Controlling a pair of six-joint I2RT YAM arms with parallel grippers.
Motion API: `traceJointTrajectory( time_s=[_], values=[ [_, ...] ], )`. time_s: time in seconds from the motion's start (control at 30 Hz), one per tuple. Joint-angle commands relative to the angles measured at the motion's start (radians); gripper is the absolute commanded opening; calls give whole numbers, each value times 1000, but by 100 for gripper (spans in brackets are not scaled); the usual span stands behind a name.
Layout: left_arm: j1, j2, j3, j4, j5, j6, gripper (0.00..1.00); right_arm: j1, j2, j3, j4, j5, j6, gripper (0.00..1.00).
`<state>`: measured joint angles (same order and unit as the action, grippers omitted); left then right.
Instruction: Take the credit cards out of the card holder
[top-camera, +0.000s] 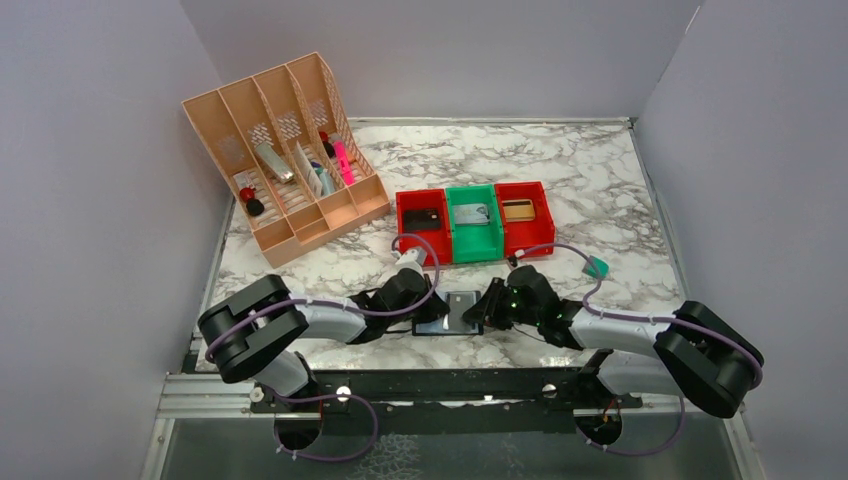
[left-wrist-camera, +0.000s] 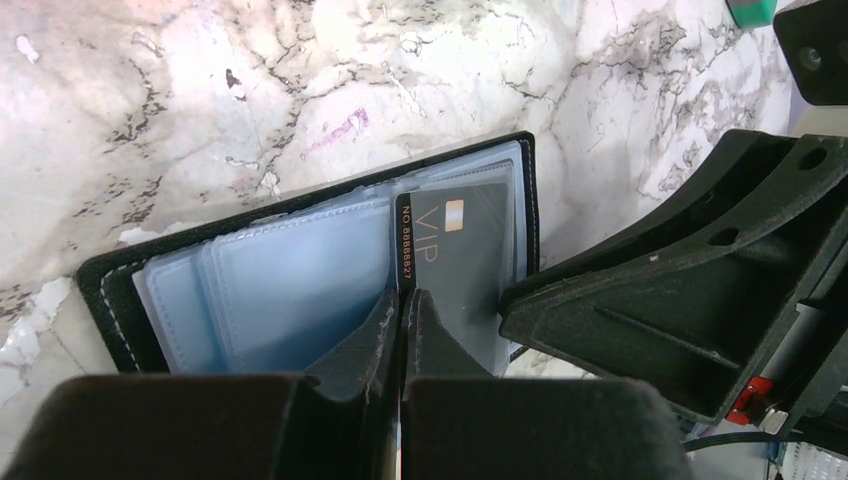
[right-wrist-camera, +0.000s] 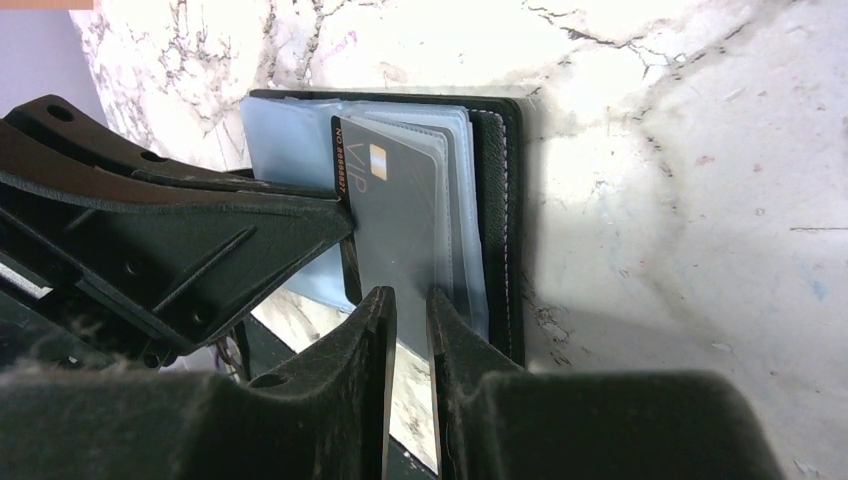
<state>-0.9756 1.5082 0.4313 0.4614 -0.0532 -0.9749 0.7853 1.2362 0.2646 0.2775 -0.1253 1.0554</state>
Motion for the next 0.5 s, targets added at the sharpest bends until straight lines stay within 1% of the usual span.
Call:
traceJointTrajectory(
  time_s=[0.0,0.23,0.33,0.47],
  values=[
    [-13,-36,-27,-141,-4,33,0,-2,36,-33,-173,80,-21,24],
    [-2,-138,-11,-302,-80,70,0,-5,21,-29,-190,95,-20,25],
    [7,-160,-11,-327,-81,75,0,-5,17,-24,-193,97,-21,25],
    [8,-171,-7,-320,-57,84,0,-5,7,-5,-200,77,-54,25]
  ],
)
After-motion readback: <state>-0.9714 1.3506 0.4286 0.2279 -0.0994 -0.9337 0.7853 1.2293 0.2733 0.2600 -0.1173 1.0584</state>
